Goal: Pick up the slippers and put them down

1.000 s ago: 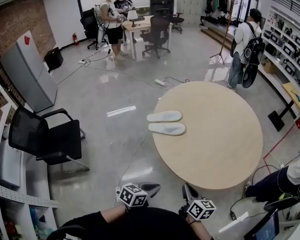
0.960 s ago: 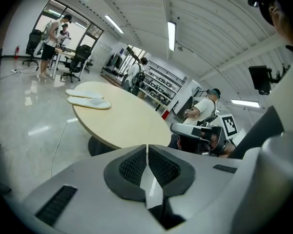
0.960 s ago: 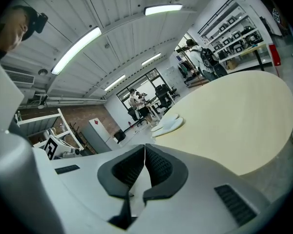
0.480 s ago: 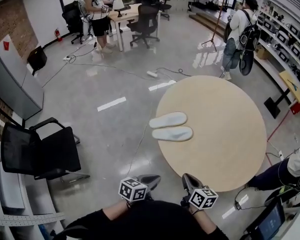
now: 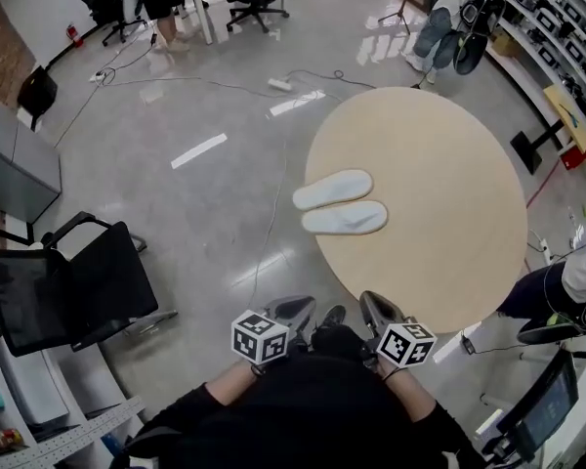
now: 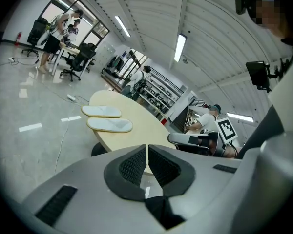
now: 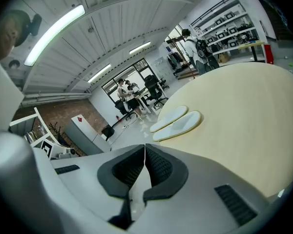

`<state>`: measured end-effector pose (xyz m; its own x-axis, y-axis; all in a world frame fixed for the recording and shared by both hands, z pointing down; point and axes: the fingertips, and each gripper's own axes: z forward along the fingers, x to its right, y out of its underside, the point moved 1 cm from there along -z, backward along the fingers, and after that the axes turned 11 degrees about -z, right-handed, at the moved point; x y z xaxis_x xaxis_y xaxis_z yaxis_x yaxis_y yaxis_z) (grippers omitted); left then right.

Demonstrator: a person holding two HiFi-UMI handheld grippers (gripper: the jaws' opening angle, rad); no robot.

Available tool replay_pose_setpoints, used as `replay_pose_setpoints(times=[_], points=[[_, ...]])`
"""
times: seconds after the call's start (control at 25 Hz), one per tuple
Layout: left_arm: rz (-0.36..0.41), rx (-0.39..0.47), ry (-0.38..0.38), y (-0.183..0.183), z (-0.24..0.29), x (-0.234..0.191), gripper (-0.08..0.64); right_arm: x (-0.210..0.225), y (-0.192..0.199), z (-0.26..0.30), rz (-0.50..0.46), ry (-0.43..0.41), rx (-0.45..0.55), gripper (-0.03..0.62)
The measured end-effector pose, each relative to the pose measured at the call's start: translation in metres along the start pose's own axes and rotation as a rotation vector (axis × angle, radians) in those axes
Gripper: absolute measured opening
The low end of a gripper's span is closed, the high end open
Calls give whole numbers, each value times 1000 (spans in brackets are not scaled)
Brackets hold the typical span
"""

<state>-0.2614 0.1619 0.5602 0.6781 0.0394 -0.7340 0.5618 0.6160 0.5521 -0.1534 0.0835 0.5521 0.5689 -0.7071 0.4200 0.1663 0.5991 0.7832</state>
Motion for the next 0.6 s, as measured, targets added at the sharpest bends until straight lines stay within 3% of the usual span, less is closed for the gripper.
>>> replay_pose_setpoints(times=[0.2, 0.4, 0.6], points=[[50, 1, -34, -26, 4, -15, 25, 11, -16, 40, 73, -31, 15, 17], [107, 59, -104, -79, 11, -33, 25, 30, -50, 88, 90, -45, 30, 17], [144, 31, -117, -116, 50, -38, 26, 62, -67, 119, 165, -52, 10, 18]])
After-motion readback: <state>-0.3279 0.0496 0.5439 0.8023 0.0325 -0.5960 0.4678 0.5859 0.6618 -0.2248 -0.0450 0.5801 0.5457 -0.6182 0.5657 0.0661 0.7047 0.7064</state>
